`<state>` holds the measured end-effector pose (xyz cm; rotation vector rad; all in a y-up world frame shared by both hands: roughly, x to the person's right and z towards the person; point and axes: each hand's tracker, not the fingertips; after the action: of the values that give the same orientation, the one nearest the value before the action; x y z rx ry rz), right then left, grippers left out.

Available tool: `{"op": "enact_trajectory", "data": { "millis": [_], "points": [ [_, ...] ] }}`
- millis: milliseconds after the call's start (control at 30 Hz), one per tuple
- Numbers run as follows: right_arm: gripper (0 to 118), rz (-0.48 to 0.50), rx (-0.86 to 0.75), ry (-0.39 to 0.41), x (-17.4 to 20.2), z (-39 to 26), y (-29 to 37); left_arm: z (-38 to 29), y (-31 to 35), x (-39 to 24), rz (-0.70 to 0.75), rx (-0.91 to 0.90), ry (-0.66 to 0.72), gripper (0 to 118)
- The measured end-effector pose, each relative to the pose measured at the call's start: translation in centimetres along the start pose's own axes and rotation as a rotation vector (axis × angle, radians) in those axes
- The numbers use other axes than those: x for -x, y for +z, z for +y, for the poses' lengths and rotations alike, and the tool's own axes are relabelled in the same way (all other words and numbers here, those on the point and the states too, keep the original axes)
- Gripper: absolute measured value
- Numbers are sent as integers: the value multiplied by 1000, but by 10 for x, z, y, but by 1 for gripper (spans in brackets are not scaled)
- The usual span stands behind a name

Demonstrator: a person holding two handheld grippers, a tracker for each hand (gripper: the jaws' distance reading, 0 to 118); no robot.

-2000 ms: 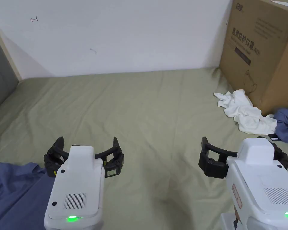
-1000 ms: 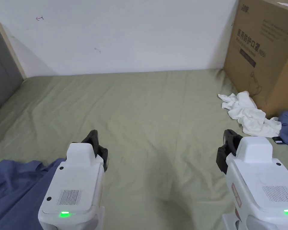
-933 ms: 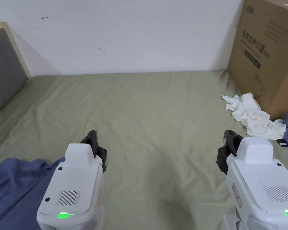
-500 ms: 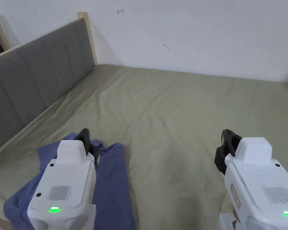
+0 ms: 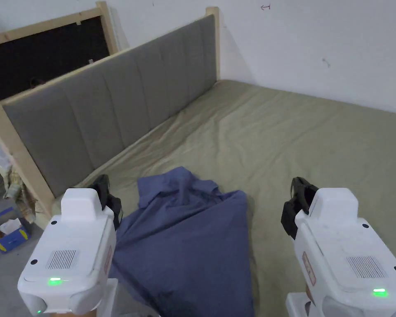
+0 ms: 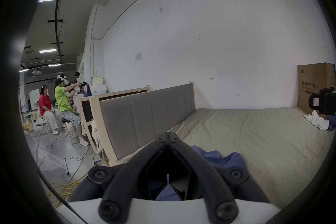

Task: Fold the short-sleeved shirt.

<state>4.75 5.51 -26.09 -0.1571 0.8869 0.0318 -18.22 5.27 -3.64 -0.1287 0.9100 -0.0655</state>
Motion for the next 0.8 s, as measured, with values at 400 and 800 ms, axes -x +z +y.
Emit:
{"op": "enact_trajectory", "data": {
  "millis": [400,800],
  "points": [
    [0,-23,8,26,-13,3,-10,-26,-82,2,-172,280,45,0],
    [0,-138,69,52,-60,-6,-30,-80,-211,-71,-354,636,-59,14]
  ]
}}
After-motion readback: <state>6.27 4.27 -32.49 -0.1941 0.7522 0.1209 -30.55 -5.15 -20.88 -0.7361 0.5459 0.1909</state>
